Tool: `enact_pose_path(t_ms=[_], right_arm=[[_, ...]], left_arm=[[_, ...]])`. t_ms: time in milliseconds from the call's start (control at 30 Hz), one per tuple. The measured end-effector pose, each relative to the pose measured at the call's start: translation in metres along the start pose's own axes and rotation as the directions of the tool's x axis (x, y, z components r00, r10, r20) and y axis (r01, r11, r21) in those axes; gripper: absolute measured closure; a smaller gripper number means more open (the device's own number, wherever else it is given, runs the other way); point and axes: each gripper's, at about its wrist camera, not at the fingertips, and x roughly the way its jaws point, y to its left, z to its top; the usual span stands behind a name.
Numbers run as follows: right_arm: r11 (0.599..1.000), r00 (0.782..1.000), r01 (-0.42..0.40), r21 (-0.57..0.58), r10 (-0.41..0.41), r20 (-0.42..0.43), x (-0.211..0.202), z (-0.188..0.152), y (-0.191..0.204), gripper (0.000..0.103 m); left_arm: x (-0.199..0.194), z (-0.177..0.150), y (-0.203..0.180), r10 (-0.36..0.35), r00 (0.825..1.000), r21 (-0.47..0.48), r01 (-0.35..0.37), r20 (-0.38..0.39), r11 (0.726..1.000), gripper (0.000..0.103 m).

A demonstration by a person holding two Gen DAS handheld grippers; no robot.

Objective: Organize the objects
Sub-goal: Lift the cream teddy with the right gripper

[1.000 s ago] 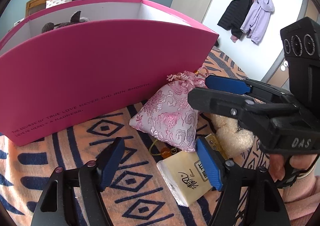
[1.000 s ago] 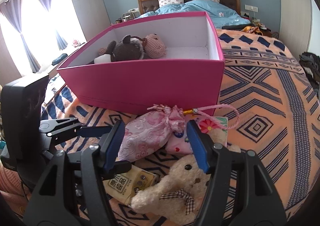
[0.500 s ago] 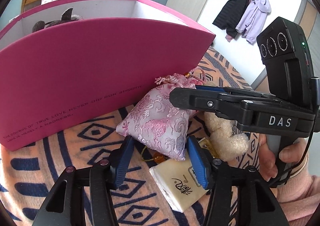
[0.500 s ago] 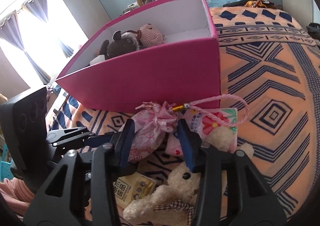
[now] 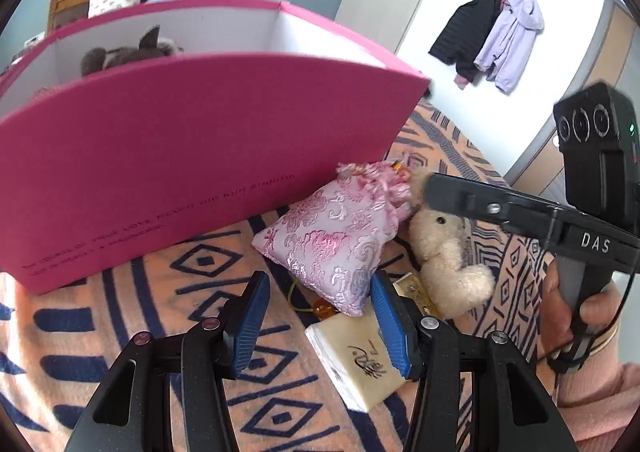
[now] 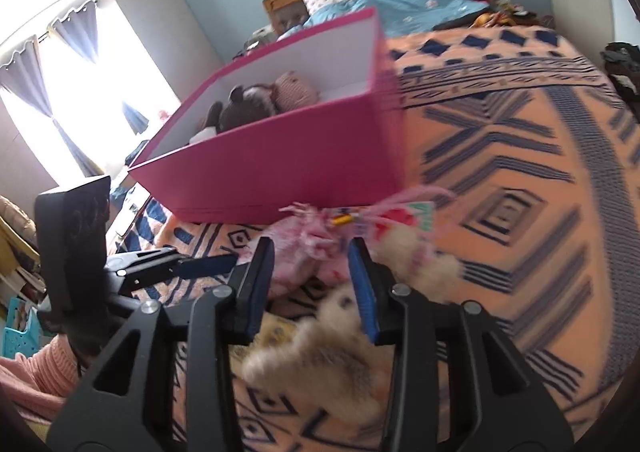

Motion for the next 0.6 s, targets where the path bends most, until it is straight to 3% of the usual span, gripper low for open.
enact_pose_path(t_ms=[167,300,467,600], right_arm=[[0.998,0.999,0.025,0.058,-0.026,0.025,-0.032,-0.014,-0.025,0.053],[0.994,1.000,0.005,0.107,-0.003,-0.016,-0.027,-0.024,-0.039,0.053],[0.986,0.997,-0.059,0.159,0.066,-0.038,-0.010,-0.026,-0.048,0.053],[0.970,0.988,-0.119,0.214,0.136,-0.068,0.005,-0.031,-0.055,0.053]], left_arm=[[-0.018,0.001,-0.024,-0.067,0.997,0.088,0.063,0.043,0.994,0.047],[-0.020,0.003,-0.052,-0.145,0.989,0.179,0.139,0.020,0.974,0.045],[-0.002,0.003,-0.077,-0.153,0.988,0.243,0.157,-0.035,0.957,0.044],[0.015,0.007,-0.073,-0.135,0.987,0.208,0.151,-0.088,0.967,0.048]])
